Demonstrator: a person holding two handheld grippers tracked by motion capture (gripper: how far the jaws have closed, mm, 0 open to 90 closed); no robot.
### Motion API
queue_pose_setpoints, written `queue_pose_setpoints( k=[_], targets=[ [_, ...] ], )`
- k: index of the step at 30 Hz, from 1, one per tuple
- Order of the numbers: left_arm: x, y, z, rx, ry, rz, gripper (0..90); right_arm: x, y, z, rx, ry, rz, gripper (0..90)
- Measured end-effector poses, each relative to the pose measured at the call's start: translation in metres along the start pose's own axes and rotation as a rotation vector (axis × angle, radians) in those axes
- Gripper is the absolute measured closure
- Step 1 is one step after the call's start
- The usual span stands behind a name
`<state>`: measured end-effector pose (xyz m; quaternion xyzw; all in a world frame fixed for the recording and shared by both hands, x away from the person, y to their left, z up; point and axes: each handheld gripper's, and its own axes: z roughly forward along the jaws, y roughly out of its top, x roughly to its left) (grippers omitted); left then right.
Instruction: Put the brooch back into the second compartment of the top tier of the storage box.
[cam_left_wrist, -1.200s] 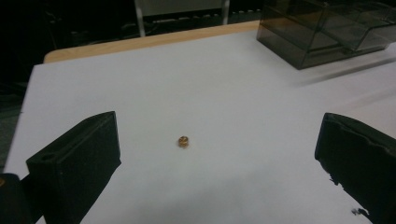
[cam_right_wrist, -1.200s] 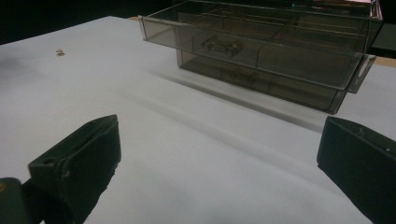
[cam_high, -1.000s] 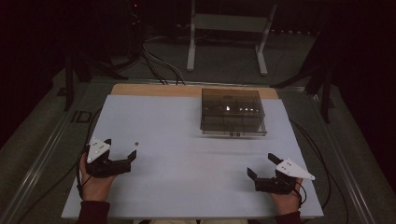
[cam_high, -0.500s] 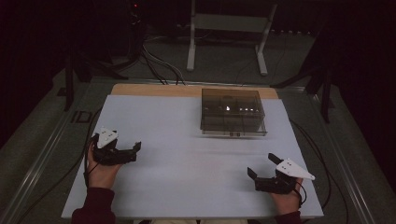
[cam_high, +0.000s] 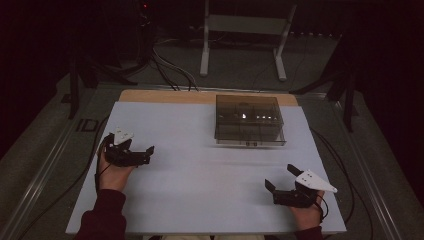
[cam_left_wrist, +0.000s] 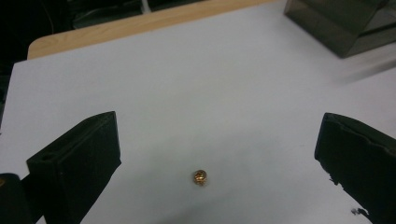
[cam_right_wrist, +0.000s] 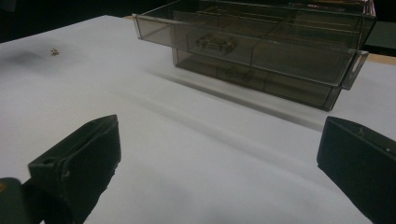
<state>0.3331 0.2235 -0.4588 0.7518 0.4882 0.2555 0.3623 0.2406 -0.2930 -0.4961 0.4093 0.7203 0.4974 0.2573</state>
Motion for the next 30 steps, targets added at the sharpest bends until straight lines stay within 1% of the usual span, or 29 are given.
queue_pose_setpoints(
  k=[1, 2, 4, 11, 13, 14, 15, 16, 20, 23, 24, 25, 26, 27, 28, 30],
  targets=[
    [0.0, 0.001, 0.002, 0.012, 0.003, -0.001, 1.3, 0.0, 0.0, 0.0, 0.0, 0.0, 0.001, 0.0],
    [0.0, 0.001, 0.002, 0.012, 0.003, -0.001, 1.3, 0.0, 0.0, 0.0, 0.0, 0.0, 0.001, 0.0],
    [0.001, 0.002, 0.009, 0.038, 0.008, -0.001, 1.3, 0.0, 0.0, 0.0, 0.0, 0.0, 0.002, 0.0],
    [0.002, 0.003, 0.022, 0.091, 0.013, -0.002, 1.5, 0.0, 0.0, 0.0, 0.001, 0.004, 0.001, 0.0],
    [0.002, 0.003, 0.026, 0.111, 0.03, -0.001, 3.6, 0.0, 0.0, 0.0, 0.002, 0.004, 0.003, 0.0],
    [0.003, 0.003, 0.028, 0.123, 0.031, -0.005, 4.1, 0.0, 0.0, 0.001, 0.002, 0.005, 0.002, 0.0],
    [0.004, 0.003, 0.029, 0.131, 0.027, -0.014, 4.2, 0.0, 0.0, 0.001, 0.003, 0.005, 0.002, 0.0],
    [0.005, 0.003, 0.031, 0.146, 0.027, -0.013, 4.7, 0.0, 0.0, 0.001, 0.003, 0.004, 0.003, 0.0],
    [0.008, 0.001, 0.037, 0.192, 0.02, -0.033, 7.0, -0.001, 0.0, 0.001, 0.002, 0.005, 0.003, 0.0],
    [0.008, -0.001, 0.041, 0.225, 0.012, -0.036, 9.3, -0.001, 0.0, 0.001, 0.002, 0.004, 0.004, 0.0],
    [0.007, -0.001, 0.042, 0.234, 0.02, -0.032, 11.1, -0.001, 0.0, 0.001, 0.002, 0.003, 0.003, 0.0],
    [0.006, -0.002, 0.044, 0.239, 0.025, -0.028, 15.5, -0.001, 0.0, 0.0, 0.002, 0.003, 0.002, 0.0],
    [0.006, -0.002, 0.045, 0.249, 0.025, -0.029, 17.7, 0.0, 0.0, 0.0, 0.002, 0.004, 0.003, 0.0],
    [0.006, -0.002, 0.046, 0.249, 0.027, -0.032, 20.7, 0.0, 0.0, 0.0, 0.002, 0.005, 0.004, 0.0],
    [0.006, -0.003, 0.047, 0.253, 0.034, -0.028, 28.7, 0.0, 0.0, 0.0, 0.002, 0.005, 0.003, 0.0],
    [0.006, -0.003, 0.049, 0.264, 0.044, -0.029, 38.6, -0.001, -0.001, 0.0, 0.002, 0.004, 0.004, 0.0]
  ],
)
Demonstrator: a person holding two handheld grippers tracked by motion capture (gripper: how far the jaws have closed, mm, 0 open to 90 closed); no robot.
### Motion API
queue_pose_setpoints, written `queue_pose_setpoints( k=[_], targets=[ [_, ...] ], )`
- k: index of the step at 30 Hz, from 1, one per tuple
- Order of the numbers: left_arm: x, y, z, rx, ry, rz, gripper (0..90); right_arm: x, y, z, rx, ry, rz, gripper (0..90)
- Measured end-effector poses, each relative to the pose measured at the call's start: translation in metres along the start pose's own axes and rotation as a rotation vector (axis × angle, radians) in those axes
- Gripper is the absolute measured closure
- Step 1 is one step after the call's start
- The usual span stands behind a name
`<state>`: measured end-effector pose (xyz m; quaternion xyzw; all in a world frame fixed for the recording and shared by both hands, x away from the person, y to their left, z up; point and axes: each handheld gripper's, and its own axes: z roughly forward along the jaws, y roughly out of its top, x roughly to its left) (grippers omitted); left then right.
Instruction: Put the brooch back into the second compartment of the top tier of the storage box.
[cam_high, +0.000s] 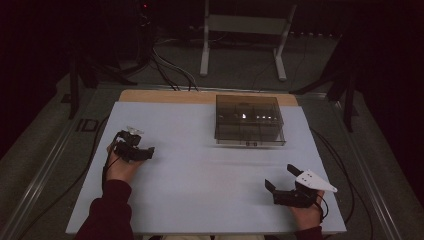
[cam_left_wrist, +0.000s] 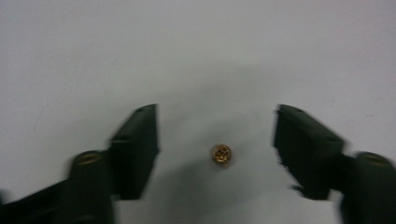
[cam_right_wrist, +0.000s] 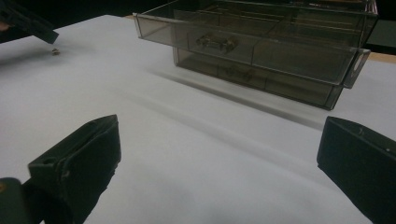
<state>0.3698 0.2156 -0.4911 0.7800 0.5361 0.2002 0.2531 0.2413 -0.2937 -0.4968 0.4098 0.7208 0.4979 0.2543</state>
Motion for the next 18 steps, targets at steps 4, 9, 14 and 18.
queue_pose_setpoints(
  k=[4, 9, 14, 18],
  targets=[
    [0.0, -0.001, 0.003, 0.018, -0.007, 0.005, 52.0, -0.001, 0.0, 0.0, 0.0, 0.002, 0.003, 0.0],
    [-0.001, -0.003, 0.009, 0.055, -0.02, 0.025, 63.3, -0.001, 0.0, 0.0, 0.003, 0.002, 0.002, 0.0],
    [0.001, -0.005, 0.013, 0.069, -0.031, 0.01, 70.5, 0.0, 0.0, 0.001, 0.005, 0.001, 0.002, 0.0],
    [0.002, -0.007, 0.014, 0.076, -0.035, 0.002, 73.3, 0.0, 0.0, 0.001, 0.007, 0.001, 0.003, 0.0]
  ],
)
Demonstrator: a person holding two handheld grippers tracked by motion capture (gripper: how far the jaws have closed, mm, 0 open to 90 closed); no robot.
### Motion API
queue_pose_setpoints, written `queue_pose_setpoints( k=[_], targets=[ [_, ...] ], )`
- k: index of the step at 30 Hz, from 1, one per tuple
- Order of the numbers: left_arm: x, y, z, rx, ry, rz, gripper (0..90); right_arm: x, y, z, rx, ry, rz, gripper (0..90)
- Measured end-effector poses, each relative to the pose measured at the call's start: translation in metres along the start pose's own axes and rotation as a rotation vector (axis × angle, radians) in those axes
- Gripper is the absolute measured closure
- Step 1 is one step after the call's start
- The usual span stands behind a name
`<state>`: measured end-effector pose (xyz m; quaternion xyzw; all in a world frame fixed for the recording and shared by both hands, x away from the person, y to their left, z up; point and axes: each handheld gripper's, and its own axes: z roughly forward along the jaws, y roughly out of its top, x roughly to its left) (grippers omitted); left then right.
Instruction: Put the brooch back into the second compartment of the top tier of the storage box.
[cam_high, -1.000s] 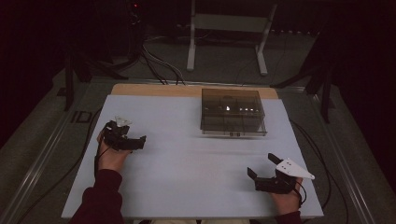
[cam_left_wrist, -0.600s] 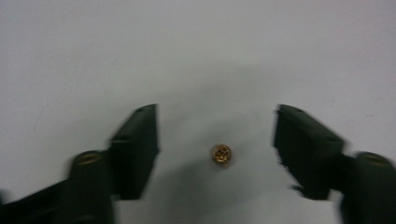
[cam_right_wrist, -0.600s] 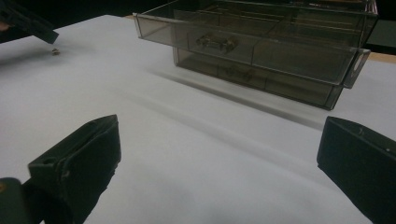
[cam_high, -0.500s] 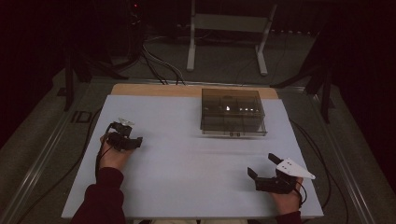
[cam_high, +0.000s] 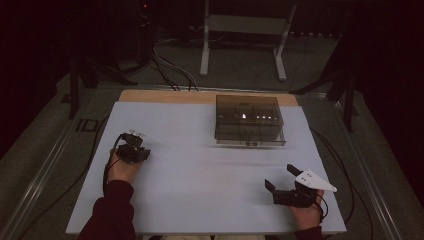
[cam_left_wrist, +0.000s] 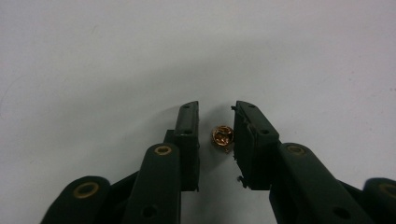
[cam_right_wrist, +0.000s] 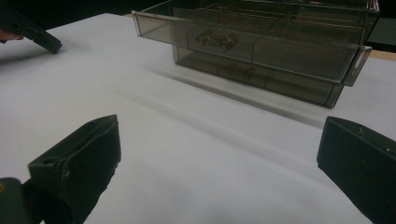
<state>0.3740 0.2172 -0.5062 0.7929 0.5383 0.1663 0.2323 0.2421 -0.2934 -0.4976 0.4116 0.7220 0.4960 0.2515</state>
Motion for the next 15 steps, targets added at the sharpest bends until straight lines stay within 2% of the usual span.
queue_pose_setpoints(
  k=[5, 8, 15],
  targets=[
    [0.0003, -0.0004, 0.0005, -0.005, -0.011, 0.008, 75.4, 0.0, -0.0001, 0.0003, 0.003, -0.001, -0.001, 0.0],
    [-0.0002, -0.0004, 0.0007, -0.005, -0.019, 0.015, 80.0, -0.0001, -0.0002, 0.0005, 0.005, -0.001, -0.002, 0.0],
    [0.0001, -0.0003, -0.0002, -0.006, -0.027, 0.011, 80.7, -0.0007, -0.0002, 0.0003, 0.006, -0.003, 0.002, 0.0]
  ],
)
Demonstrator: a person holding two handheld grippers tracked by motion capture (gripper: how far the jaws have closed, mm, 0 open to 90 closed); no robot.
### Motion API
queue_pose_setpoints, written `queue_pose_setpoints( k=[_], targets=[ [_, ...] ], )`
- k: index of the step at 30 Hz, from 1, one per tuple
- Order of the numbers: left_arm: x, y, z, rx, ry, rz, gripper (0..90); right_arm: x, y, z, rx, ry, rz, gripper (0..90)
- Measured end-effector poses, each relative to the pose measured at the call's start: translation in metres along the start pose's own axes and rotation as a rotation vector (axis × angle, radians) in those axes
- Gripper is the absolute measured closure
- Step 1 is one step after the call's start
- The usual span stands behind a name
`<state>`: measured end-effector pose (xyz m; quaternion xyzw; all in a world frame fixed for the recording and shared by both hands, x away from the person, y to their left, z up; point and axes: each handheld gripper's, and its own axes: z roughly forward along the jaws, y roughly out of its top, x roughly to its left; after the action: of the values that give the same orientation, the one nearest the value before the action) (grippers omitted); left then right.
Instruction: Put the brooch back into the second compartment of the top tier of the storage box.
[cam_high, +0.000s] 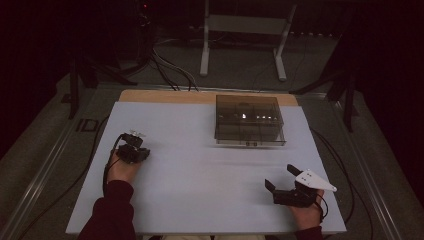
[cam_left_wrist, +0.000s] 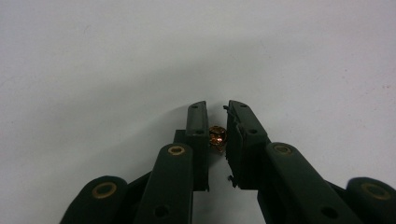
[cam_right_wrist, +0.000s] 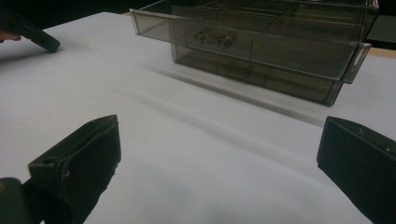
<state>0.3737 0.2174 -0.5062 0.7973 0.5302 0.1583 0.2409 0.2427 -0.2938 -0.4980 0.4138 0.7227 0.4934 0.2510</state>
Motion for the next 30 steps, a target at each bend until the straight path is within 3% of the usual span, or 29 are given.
queue_pose_setpoints(
  k=[12, 30],
  targets=[
    [-0.002, 0.001, -0.007, -0.031, -0.024, -0.008, 80.8, 0.0, 0.0, 0.0, -0.001, -0.002, 0.003, 0.0],
    [-0.013, 0.015, -0.031, -0.109, -0.056, 0.024, 80.8, 0.0, 0.0, 0.0, 0.003, -0.001, 0.001, 0.0]
  ],
)
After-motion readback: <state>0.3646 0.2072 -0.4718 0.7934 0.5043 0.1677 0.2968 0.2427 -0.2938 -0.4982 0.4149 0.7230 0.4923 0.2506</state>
